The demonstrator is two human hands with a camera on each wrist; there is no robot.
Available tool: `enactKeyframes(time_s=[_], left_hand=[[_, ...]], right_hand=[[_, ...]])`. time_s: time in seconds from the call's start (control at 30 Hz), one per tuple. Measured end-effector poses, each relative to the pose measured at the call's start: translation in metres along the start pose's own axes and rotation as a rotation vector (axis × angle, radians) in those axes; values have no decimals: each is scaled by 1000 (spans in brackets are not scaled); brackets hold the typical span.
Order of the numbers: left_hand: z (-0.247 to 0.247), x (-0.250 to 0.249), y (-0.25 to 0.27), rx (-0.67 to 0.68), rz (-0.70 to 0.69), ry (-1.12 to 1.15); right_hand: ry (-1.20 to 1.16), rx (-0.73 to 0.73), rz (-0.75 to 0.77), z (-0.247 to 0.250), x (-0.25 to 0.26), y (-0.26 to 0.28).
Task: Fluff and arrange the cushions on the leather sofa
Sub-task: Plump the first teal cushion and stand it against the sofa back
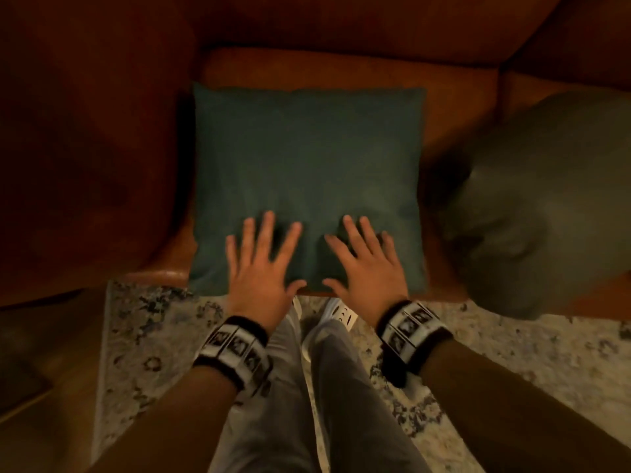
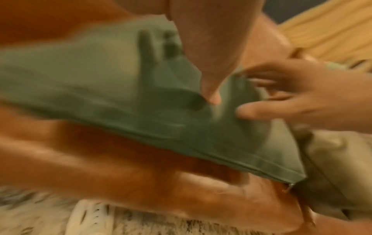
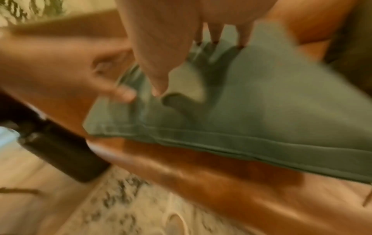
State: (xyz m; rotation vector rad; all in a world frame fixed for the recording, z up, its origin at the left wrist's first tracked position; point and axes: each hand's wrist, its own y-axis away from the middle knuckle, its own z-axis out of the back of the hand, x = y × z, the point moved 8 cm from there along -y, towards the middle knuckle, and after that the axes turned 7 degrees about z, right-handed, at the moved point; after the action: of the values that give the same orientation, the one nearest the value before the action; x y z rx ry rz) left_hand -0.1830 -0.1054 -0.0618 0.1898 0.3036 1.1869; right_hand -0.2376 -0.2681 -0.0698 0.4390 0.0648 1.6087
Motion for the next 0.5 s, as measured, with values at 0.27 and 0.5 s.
enactKeyframes(time_s=[0.27, 0.5], left_hand=[[-52, 202, 66, 472, 795, 239], [-78, 178, 67, 424, 1038, 1058]], right_hand=[[-216, 281, -423, -47, -131, 90], [-1416, -144, -1044, -81, -136, 111]])
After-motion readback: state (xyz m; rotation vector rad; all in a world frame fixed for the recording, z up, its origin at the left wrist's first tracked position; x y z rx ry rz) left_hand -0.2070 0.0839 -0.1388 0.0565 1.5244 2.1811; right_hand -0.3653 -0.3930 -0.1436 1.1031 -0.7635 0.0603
